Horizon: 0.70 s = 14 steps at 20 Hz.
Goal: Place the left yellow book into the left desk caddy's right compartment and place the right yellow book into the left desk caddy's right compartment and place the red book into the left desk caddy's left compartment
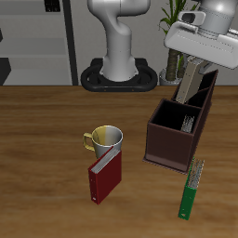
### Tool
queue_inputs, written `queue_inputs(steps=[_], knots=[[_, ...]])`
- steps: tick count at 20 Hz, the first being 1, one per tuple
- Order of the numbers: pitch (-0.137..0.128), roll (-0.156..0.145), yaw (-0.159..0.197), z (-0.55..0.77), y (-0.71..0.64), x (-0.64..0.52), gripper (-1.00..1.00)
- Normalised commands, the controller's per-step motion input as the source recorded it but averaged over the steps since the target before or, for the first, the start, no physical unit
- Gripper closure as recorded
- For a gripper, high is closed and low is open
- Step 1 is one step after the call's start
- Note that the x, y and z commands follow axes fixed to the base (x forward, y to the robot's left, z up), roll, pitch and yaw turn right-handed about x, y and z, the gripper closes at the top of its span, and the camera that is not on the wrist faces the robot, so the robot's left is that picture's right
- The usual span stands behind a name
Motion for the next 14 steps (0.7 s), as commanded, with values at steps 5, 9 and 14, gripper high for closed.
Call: queue_inputs(steps=[5, 9, 14], knots=[[0.023, -0.008, 0.014, -0.18, -0.02, 0.09, 1.0], [0.018, 0.018, 0.022, -0.21, 0.03, 0.07, 1.0], [0.012, 0.013, 0.024, -0.15, 0.03, -0.01, 1.0]])
